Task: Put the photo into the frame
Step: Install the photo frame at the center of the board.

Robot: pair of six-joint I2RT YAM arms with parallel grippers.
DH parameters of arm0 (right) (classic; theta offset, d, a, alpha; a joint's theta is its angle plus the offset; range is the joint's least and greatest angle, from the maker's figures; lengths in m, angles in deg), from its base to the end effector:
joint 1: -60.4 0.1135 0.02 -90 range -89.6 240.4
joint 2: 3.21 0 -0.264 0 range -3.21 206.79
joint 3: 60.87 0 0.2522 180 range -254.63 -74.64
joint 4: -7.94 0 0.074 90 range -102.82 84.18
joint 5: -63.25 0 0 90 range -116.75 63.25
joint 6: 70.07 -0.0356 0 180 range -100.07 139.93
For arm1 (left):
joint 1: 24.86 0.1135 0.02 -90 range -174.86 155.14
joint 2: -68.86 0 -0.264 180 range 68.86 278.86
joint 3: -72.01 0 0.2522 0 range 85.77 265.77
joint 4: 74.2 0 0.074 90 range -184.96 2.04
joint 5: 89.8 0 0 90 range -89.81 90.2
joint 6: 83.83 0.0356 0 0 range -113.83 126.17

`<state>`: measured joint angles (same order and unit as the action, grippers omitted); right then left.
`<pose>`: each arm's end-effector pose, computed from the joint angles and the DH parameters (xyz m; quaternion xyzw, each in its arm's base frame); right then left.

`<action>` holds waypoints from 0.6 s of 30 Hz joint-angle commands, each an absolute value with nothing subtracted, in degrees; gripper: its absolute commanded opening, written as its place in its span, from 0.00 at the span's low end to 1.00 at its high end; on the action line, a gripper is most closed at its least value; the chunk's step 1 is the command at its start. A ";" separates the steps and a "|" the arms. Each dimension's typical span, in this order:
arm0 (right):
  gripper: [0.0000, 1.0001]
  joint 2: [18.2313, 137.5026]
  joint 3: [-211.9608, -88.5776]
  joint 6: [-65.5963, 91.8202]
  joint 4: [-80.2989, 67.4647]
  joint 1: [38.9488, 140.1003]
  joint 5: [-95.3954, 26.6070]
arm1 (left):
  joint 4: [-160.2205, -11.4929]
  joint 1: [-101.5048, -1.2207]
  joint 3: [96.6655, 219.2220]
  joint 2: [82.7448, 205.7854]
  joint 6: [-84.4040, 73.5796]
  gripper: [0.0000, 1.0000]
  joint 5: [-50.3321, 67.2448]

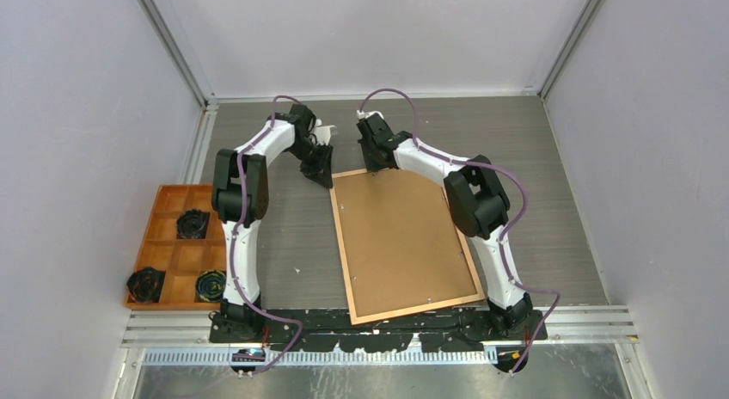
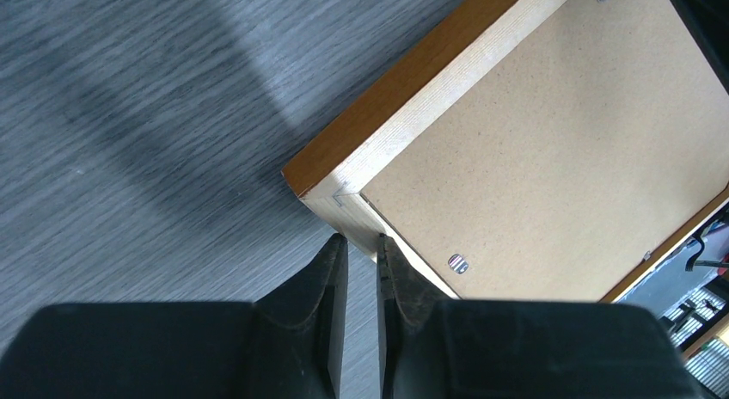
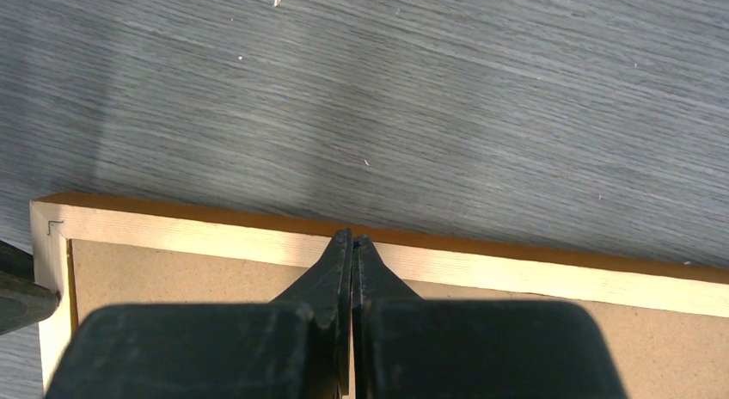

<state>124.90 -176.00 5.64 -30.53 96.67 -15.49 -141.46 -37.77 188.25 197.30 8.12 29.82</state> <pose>0.4045 0.2882 0.1794 -0.1473 0.9283 0.0566 0.3366 0.4345 -0.1177 0.1638 0.1478 0.9516 -0.2619 0.0641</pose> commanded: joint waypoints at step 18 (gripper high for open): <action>0.01 120.45 -170.20 3.60 -29.52 96.96 -14.38 | -138.23 -37.96 185.45 200.21 12.05 0.16 19.01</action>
<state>123.17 -172.30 4.33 -26.84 96.67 -15.18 -141.41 -37.88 188.19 197.19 8.12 29.54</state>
